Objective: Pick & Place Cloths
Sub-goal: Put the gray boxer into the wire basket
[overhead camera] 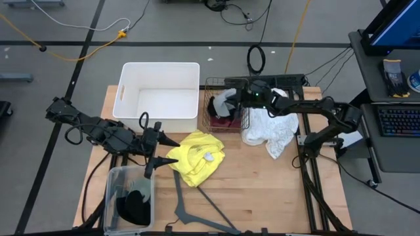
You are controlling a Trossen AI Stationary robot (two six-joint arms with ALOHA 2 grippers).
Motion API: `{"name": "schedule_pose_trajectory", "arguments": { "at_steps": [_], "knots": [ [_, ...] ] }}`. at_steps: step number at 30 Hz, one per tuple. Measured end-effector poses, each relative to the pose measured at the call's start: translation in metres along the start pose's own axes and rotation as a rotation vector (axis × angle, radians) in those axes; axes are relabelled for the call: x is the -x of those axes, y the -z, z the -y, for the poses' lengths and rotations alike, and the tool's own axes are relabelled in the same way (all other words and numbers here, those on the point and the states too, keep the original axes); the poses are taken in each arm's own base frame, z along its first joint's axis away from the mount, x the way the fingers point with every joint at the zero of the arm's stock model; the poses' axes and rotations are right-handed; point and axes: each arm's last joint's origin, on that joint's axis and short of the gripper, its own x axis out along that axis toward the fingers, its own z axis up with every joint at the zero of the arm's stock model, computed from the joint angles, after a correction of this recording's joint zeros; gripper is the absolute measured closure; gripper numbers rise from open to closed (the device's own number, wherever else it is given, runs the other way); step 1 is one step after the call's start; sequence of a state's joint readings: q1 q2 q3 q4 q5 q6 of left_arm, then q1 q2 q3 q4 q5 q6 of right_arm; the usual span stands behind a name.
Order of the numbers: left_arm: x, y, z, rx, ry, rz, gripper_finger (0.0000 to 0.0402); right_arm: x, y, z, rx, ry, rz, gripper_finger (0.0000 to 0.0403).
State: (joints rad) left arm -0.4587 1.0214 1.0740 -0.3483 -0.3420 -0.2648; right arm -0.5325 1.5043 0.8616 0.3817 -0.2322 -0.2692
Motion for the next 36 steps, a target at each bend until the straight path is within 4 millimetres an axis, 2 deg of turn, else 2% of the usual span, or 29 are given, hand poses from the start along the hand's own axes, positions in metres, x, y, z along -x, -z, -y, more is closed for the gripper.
{"name": "schedule_pose_trajectory", "arguments": {
  "at_steps": [8,21,28,36],
  "knots": [
    [0.0,0.001,0.0,-0.002,-0.002,-0.006,0.0135,-0.001,0.013,-0.015,0.063,-0.063,-0.154,0.0403],
    [0.0,0.001,0.0,-0.004,-0.004,-0.015,0.0135,-0.005,0.018,-0.03,0.082,-0.171,-0.193,0.0396],
    [0.0,0.001,0.0,0.001,-0.004,-0.014,0.0135,-0.005,0.017,-0.03,0.062,-0.168,-0.187,0.0346],
    [0.0,0.001,0.0,0.002,-0.004,-0.014,0.0135,0.001,0.01,-0.029,0.04,-0.158,-0.162,0.0257]
  ]
}}
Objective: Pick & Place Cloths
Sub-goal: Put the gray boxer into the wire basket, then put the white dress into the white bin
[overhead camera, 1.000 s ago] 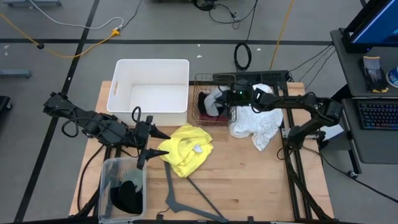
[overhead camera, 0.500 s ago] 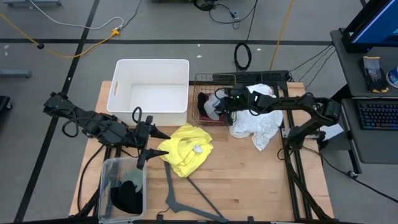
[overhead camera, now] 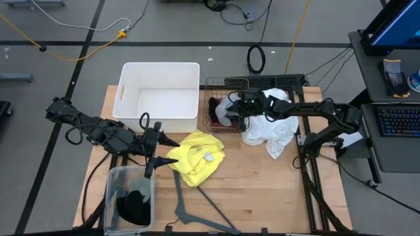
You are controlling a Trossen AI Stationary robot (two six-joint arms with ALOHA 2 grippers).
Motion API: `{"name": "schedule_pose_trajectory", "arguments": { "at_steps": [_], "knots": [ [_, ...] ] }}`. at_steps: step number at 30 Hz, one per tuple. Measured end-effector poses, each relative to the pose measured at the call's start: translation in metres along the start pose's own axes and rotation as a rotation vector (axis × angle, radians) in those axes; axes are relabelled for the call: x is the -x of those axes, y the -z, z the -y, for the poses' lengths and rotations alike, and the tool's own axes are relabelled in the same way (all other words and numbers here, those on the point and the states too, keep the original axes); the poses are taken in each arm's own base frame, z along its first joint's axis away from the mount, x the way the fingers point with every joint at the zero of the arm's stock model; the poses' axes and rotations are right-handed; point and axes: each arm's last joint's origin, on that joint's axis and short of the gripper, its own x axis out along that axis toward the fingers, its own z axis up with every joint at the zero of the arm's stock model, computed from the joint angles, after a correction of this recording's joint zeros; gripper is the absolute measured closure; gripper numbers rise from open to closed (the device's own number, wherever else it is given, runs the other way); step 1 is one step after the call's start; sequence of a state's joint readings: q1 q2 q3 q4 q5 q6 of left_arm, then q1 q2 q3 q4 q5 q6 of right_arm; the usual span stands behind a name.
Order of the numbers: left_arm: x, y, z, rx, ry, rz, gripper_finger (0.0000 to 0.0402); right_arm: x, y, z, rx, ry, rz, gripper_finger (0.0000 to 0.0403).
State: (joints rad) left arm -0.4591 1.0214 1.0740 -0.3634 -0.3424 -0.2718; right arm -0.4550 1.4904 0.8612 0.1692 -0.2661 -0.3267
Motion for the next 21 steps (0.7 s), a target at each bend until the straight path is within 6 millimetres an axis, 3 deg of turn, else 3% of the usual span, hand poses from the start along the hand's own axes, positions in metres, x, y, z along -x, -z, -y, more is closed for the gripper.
{"name": "schedule_pose_trajectory", "arguments": {
  "at_steps": [10,16,21],
  "knots": [
    [0.0,0.0,0.0,-0.005,0.0,-0.001,0.0135,0.051,-0.037,-0.001,0.053,0.083,0.188,0.0166],
    [0.0,0.0,0.0,-0.004,0.0,-0.001,0.0135,0.088,-0.049,-0.001,0.023,0.327,0.192,0.017],
    [0.0,0.0,0.0,-0.005,0.0,-0.001,0.0135,0.108,-0.035,-0.007,-0.085,0.412,0.008,0.0182]
  ]
}}
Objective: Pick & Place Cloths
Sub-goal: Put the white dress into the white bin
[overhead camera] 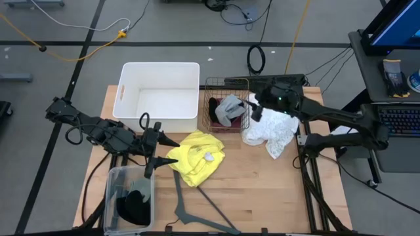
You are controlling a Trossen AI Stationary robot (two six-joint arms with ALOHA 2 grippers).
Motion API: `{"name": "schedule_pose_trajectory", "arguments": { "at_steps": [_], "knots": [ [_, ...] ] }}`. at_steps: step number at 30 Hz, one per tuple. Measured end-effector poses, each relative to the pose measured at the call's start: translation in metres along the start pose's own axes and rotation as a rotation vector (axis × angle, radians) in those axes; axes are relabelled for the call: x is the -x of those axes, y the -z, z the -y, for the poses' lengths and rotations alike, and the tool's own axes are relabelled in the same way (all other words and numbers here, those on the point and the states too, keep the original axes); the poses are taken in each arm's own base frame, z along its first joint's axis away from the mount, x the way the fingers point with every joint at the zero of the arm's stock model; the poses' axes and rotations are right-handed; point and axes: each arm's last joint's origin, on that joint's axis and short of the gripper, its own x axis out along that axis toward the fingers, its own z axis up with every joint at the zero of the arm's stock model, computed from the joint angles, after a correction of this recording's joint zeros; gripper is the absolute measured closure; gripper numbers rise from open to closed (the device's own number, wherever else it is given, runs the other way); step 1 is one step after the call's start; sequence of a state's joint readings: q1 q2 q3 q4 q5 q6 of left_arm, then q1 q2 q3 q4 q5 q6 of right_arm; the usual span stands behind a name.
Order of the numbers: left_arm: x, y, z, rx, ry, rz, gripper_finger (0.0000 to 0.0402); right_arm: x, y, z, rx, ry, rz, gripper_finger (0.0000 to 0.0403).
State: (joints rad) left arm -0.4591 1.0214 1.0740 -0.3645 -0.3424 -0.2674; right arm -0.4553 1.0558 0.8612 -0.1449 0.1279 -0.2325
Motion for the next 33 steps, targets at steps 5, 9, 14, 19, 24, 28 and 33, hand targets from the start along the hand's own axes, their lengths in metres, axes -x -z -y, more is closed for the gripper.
{"name": "schedule_pose_trajectory", "arguments": {
  "at_steps": [5,9,14,19,24,28,33],
  "knots": [
    [0.0,0.0,0.0,0.0,0.0,0.0,0.0135,0.017,0.021,-0.001,-0.035,0.019,-0.228,0.0178],
    [0.0,0.0,0.0,0.0,0.0,0.0,0.0135,0.028,0.032,-0.001,-0.129,0.038,-0.341,0.0163],
    [0.0,0.0,0.0,0.0,0.0,0.0,0.0135,0.035,0.04,-0.002,-0.23,0.051,-0.426,0.0137],
    [0.0,0.0,0.0,0.0,0.0,0.001,0.0135,0.034,0.047,-0.003,-0.282,0.067,-0.511,0.0112],
    [0.0,0.0,0.0,0.002,0.0,0.001,0.0135,0.026,0.055,-0.001,-0.27,0.128,-0.6,0.0092],
    [0.0,0.0,0.0,0.005,0.0,0.001,0.0135,0.021,0.063,0.002,-0.274,0.144,-0.687,0.008],
    [0.0,0.0,0.0,0.005,0.001,0.001,0.0135,0.016,0.072,0.008,-0.285,0.166,-0.783,0.0066]
  ]
}}
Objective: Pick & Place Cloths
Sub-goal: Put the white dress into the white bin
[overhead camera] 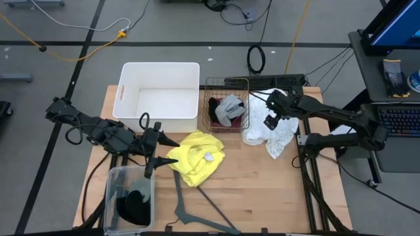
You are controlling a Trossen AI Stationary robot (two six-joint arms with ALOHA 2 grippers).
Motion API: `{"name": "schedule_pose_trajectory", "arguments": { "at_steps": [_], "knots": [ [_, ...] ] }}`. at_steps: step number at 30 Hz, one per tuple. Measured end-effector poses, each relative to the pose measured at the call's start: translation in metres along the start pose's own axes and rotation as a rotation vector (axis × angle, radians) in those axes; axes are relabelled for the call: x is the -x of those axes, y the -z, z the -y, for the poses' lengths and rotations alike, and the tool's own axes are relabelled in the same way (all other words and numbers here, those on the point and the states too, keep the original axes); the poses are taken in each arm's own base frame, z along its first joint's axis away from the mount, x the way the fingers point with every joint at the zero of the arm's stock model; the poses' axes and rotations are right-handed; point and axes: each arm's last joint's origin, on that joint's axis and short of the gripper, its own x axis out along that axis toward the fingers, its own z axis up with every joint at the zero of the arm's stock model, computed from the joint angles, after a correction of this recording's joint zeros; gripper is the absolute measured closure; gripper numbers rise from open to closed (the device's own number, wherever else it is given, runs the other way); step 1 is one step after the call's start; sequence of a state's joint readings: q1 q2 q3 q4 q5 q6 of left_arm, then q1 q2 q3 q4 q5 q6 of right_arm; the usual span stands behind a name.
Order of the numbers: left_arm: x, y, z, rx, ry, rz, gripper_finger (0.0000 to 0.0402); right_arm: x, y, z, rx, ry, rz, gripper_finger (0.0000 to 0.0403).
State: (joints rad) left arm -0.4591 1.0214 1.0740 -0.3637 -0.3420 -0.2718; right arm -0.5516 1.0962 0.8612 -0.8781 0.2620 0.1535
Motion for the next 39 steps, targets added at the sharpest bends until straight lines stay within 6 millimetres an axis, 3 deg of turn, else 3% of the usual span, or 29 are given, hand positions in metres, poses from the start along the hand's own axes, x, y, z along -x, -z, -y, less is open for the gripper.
{"name": "schedule_pose_trajectory", "arguments": {
  "at_steps": [19,28,32,39],
  "knots": [
    [0.0,0.0,0.0,-0.007,-0.001,-0.002,0.0135,-0.029,-0.005,0.017,-0.101,0.058,-0.149,0.0055],
    [0.0,0.0,0.0,-0.008,-0.001,-0.004,0.0135,-0.063,-0.011,0.016,-0.157,0.077,-0.26,0.0053],
    [0.0,0.0,0.0,-0.005,-0.001,-0.004,0.0135,-0.081,-0.011,0.015,-0.216,-0.003,-0.317,0.0053],
    [0.0,0.0,0.0,-0.003,0.0,-0.004,0.0135,-0.11,0.01,0.011,-0.29,-0.002,-0.375,0.0053]
  ]
}}
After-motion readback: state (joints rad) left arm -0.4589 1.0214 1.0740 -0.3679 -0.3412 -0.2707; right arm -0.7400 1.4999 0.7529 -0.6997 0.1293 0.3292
